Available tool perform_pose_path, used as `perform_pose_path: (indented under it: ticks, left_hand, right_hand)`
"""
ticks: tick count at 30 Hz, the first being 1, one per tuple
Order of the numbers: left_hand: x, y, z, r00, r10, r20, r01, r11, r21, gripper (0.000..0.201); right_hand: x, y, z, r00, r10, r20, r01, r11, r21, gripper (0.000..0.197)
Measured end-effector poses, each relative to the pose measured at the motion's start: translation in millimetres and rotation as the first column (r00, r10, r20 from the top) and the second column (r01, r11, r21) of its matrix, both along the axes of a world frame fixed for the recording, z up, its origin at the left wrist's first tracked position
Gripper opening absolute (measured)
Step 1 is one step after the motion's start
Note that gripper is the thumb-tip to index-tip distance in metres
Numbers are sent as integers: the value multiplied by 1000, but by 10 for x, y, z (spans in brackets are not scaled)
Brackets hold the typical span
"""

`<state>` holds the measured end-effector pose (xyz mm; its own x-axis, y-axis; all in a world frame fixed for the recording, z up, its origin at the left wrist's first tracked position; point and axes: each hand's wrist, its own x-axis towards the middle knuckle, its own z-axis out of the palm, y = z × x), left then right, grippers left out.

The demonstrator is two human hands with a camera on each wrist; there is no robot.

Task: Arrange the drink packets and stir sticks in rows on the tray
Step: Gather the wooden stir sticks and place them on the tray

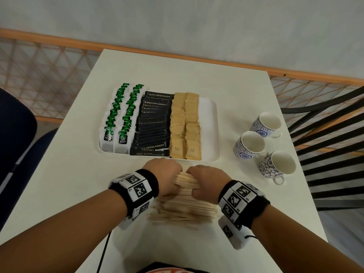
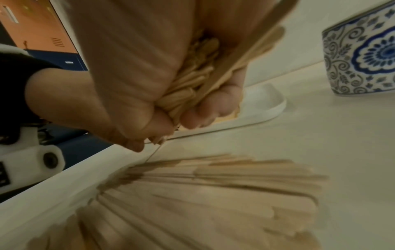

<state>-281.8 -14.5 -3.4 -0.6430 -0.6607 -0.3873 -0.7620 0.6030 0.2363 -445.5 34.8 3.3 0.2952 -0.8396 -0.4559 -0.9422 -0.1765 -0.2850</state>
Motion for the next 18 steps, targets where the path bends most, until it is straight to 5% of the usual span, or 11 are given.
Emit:
perform_pose_path:
  ticks: [3,9,13,18]
  left_hand:
    - [30,-12,-9,999,19,-46,-20,1000,-7,28]
    - [193,-8,-94,950,155,-271,-94,969,228,14]
    - [277,20,-232,795,396,-459,-169,872,459,12]
    - [303,-9,-292,683,437,-586,-123,859,497,18]
  right_hand:
    - [19,-20,44,1000,12,25,-11,1000,-25,46]
    - [34,-176,350,996,41,85,-39,999,-31,59]
    - [59,-352,601,968,-77,240,96,993,-69,40]
    - [196,-467,650,980,-27,198,53,991,-123,27]
